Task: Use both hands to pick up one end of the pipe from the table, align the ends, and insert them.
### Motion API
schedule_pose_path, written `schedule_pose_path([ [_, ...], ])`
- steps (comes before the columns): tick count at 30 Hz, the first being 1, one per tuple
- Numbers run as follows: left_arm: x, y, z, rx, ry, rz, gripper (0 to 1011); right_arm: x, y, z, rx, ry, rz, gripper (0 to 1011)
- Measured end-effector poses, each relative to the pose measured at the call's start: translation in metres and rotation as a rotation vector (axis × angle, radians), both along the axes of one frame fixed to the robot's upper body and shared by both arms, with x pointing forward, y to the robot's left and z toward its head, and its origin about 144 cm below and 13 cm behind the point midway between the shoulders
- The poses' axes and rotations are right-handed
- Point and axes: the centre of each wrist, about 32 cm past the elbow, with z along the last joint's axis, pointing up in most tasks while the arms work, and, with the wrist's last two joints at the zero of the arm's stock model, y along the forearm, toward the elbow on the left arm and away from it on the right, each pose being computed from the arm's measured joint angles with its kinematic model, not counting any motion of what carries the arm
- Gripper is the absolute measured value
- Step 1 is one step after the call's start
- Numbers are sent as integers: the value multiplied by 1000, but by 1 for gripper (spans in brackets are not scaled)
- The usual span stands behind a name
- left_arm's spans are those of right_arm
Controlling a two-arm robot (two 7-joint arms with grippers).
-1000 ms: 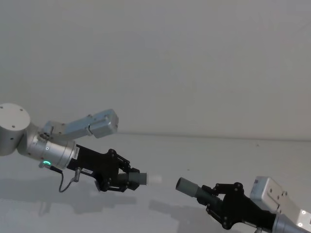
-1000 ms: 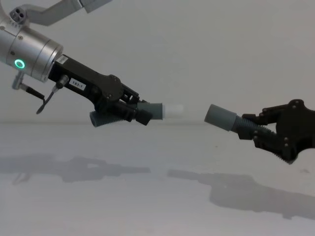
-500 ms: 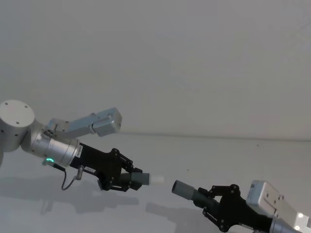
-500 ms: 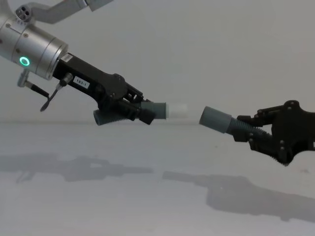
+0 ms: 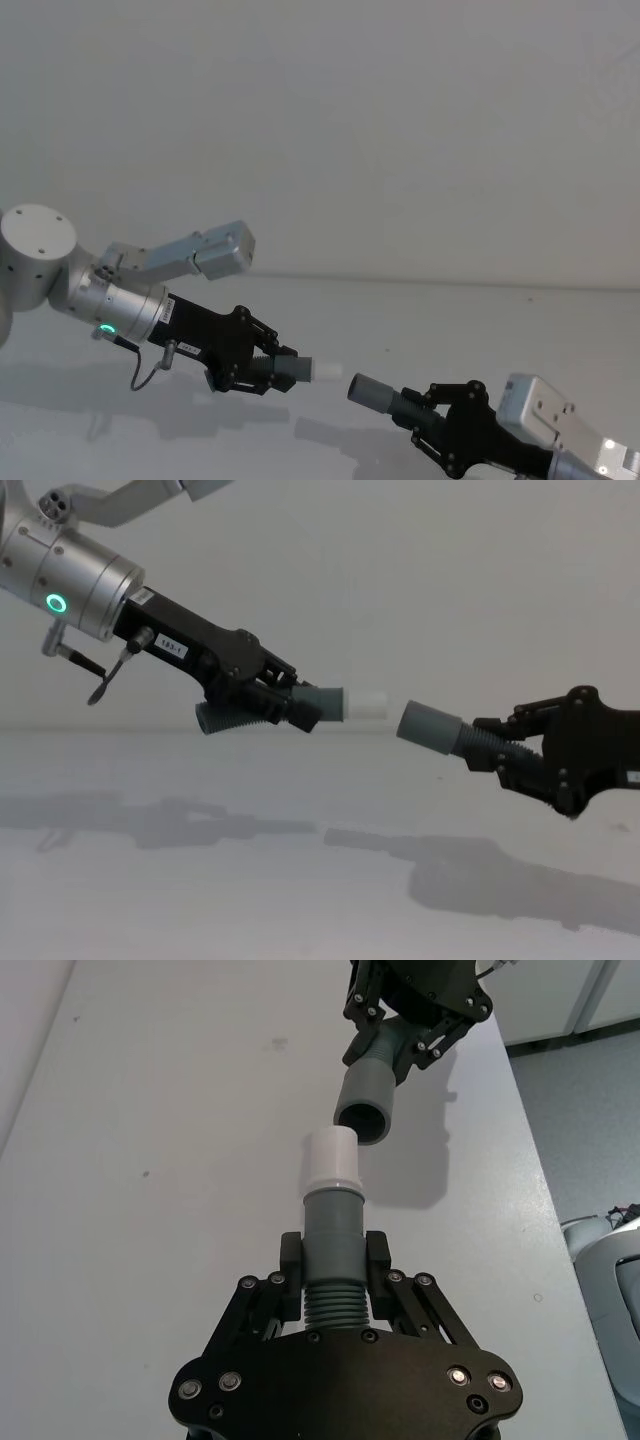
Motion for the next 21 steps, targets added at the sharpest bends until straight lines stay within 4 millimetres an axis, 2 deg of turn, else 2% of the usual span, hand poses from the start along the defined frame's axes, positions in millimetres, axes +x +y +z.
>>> schedule_pose_path([
  [21,1,-2,-4,-12,13,-3,331,5,9,4,-5,8,-11,237],
])
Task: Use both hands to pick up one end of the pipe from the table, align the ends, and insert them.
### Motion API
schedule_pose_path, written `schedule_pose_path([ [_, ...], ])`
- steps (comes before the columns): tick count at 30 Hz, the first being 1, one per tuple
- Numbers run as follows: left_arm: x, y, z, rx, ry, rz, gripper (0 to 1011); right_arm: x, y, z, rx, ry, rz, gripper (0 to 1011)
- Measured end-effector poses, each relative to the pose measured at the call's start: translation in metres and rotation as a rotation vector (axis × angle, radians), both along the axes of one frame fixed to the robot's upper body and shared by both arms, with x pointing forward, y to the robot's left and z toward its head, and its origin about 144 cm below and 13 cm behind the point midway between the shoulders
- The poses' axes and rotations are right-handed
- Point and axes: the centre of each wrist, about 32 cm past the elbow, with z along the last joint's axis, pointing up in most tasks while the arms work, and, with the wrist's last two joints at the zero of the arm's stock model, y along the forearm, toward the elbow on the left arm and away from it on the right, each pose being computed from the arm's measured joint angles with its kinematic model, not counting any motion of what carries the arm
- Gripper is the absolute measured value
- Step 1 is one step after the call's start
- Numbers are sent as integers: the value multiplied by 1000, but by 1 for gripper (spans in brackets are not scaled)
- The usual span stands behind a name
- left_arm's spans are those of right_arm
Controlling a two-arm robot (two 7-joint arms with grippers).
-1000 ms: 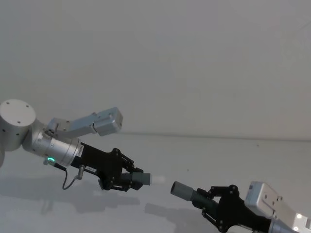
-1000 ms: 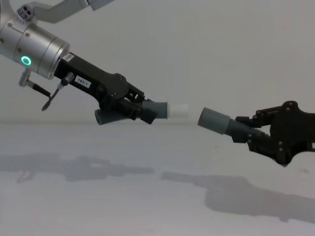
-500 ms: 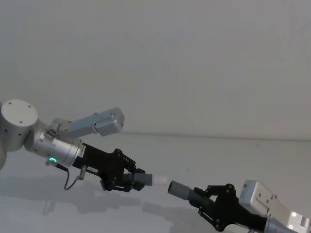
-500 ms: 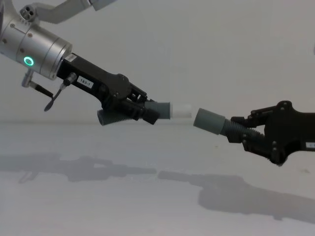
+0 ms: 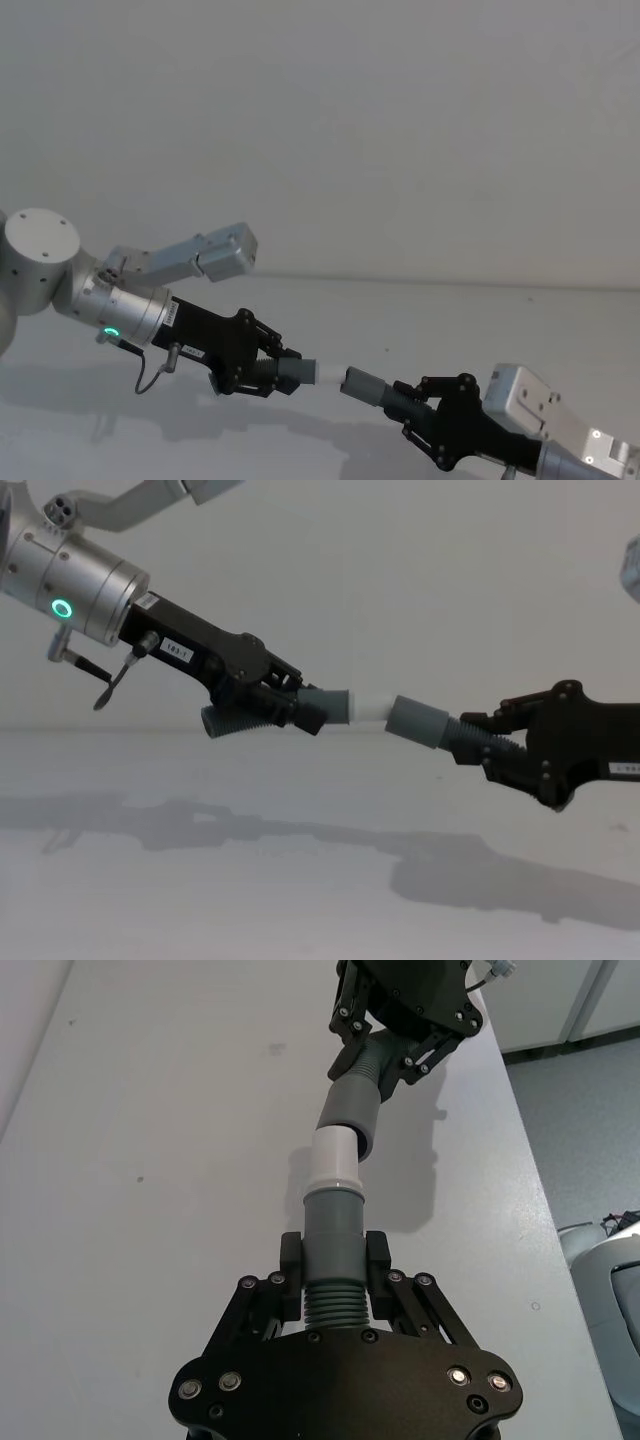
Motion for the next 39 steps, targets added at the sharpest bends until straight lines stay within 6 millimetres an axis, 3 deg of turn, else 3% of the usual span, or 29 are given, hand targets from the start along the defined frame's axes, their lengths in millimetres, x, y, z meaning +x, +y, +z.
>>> schedule_pose_path([
  [39,8,-2,-1,20,23,-24,331,9,-2,4,7,-7,40,237],
])
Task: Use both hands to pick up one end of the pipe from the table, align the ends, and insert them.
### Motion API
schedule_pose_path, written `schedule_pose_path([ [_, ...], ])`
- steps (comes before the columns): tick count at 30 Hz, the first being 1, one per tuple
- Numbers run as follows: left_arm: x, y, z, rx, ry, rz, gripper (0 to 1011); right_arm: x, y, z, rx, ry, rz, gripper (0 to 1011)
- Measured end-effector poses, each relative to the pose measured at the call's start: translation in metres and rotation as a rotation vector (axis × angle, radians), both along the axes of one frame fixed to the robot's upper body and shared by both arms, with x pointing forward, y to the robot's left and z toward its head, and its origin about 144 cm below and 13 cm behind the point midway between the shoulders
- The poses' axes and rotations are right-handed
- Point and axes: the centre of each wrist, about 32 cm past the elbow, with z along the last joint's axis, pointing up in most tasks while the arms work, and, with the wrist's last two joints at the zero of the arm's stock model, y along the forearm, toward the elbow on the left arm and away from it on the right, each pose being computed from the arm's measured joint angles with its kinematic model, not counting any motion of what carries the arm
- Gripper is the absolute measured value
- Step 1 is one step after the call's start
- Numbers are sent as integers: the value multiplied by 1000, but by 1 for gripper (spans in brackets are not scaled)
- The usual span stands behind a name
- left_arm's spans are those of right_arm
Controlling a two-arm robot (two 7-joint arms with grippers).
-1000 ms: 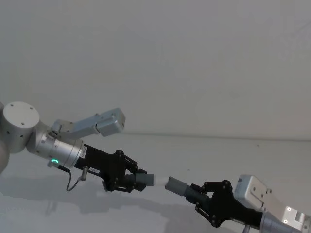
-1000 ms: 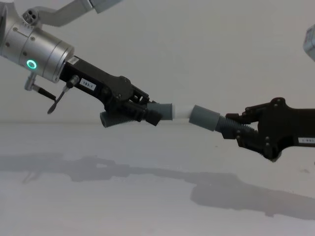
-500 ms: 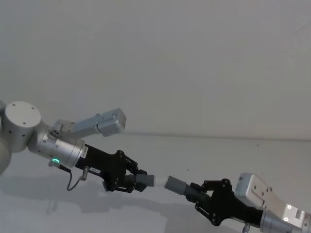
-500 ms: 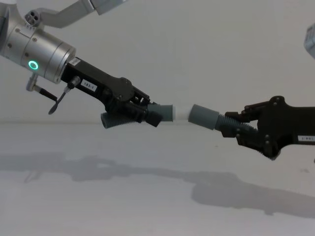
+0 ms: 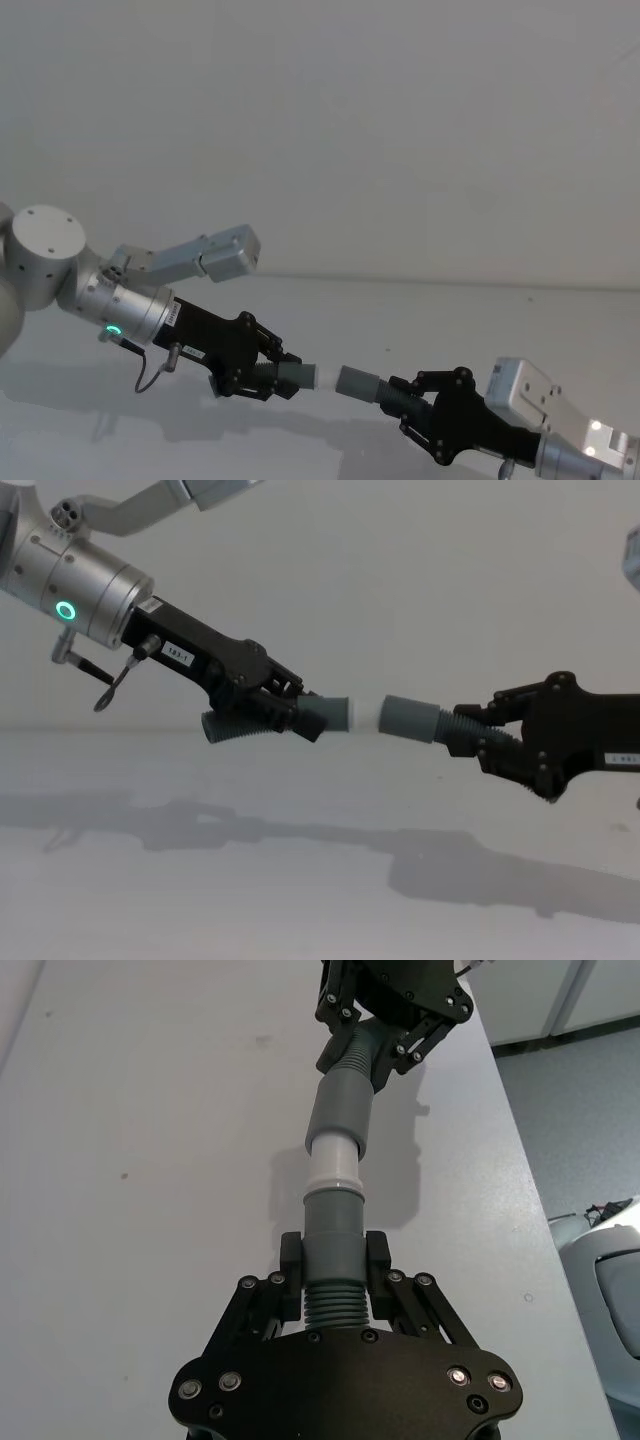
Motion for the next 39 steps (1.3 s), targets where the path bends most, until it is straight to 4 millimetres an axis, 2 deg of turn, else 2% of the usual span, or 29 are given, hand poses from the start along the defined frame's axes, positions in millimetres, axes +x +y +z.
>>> schedule_pose_path([
  [39,2,1,4,33,16,-17,331,4,-2,1,-63,-135,107,237],
])
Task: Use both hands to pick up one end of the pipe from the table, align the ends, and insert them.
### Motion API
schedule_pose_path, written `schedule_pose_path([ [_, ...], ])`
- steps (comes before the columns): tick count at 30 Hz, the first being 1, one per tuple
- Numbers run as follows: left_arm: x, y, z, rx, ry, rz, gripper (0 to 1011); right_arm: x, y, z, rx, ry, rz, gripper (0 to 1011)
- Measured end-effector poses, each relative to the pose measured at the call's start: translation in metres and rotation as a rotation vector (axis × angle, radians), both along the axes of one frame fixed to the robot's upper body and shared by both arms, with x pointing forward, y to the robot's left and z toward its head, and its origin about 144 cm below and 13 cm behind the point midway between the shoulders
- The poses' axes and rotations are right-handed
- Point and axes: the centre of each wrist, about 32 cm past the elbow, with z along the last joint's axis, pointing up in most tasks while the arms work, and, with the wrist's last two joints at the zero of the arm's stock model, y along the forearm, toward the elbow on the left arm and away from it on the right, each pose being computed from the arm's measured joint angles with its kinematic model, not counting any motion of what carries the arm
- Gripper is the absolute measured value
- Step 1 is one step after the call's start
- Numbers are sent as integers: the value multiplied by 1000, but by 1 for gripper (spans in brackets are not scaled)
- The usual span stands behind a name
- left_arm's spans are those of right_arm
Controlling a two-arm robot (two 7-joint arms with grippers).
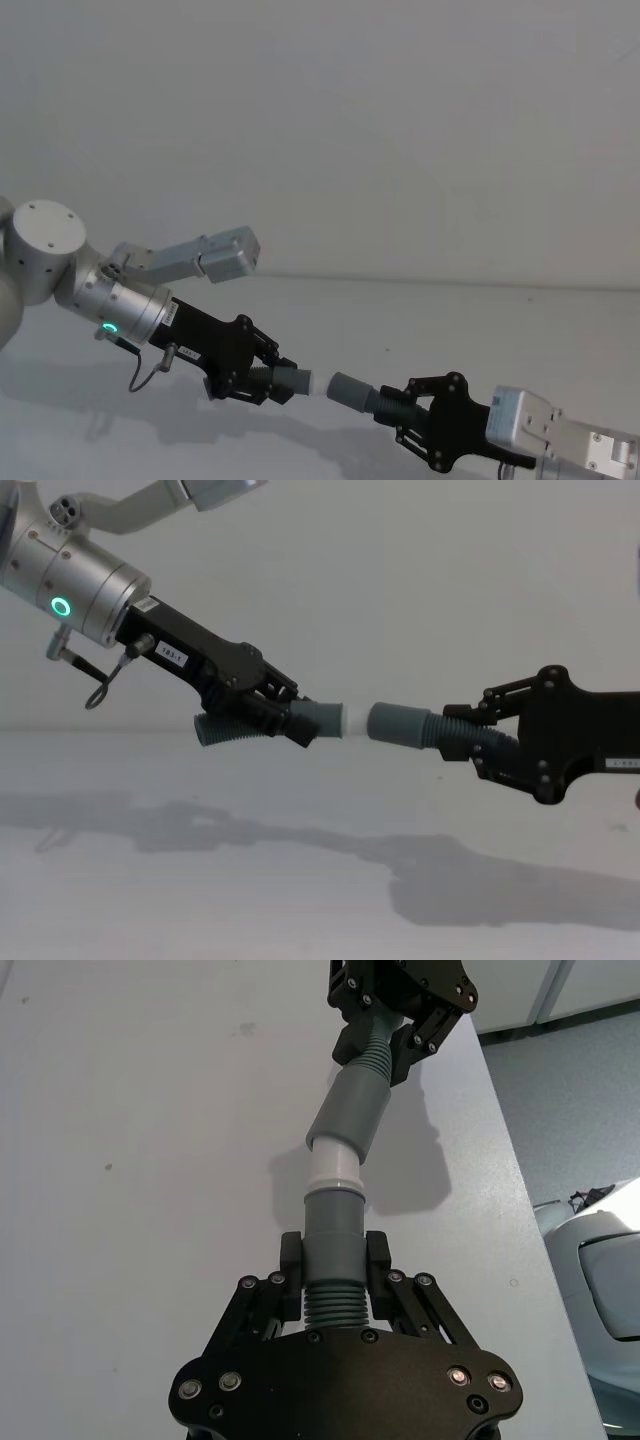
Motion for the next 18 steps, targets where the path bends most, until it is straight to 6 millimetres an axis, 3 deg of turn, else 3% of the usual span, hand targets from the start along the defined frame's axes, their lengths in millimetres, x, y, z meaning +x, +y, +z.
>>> schedule_pose_path([
  [18,0,0,0,2,1,0,331,0,0,0,-5,-8,7,237],
])
